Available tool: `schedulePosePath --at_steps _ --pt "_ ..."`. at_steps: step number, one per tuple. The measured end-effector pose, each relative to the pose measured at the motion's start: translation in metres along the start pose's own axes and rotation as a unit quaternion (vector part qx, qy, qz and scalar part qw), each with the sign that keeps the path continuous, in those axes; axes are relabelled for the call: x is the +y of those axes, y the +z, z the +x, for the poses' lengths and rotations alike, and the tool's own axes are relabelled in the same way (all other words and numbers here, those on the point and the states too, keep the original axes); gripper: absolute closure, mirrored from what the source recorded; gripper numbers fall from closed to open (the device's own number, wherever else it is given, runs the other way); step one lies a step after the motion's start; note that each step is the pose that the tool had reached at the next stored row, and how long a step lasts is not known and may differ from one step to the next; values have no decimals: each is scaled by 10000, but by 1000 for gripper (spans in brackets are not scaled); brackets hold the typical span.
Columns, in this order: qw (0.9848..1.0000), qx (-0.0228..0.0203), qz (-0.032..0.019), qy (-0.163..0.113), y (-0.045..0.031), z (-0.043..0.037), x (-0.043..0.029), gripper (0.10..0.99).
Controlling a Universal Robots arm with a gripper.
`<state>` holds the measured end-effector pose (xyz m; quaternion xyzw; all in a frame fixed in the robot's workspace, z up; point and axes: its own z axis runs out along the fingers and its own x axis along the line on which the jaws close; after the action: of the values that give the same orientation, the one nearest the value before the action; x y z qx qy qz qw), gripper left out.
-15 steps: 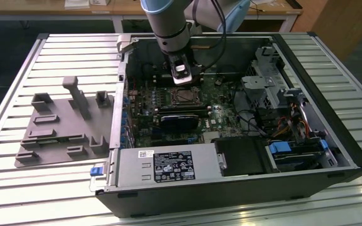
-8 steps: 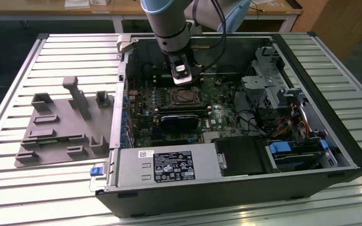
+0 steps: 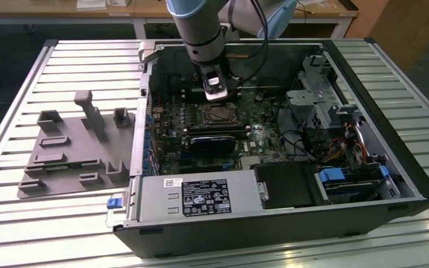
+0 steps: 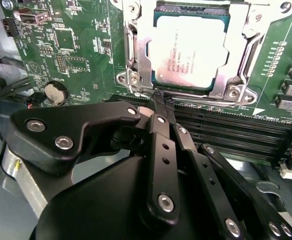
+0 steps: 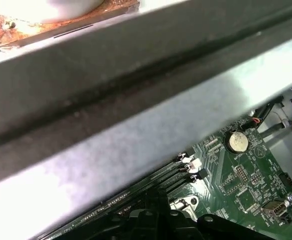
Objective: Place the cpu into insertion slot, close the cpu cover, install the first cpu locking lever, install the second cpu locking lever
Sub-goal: 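Install the first cpu locking lever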
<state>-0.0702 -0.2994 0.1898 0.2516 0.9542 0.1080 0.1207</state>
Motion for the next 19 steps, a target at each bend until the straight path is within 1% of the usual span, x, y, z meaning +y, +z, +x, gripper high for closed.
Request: schedulePosePath --at_steps 2,4,10,13,15,19 --pt "10000 0 -2 0 -17 -4 6 980" --pt "10000 0 1 0 -50 -9 14 980" --pt "10000 -2 5 -2 -180 -34 51 980" --pt "10000 -5 10 -4 -231 -43 65 980" --pt "10000 -8 15 -5 -245 -46 69 980" --pt "10000 -9 15 -6 -245 -46 69 980"
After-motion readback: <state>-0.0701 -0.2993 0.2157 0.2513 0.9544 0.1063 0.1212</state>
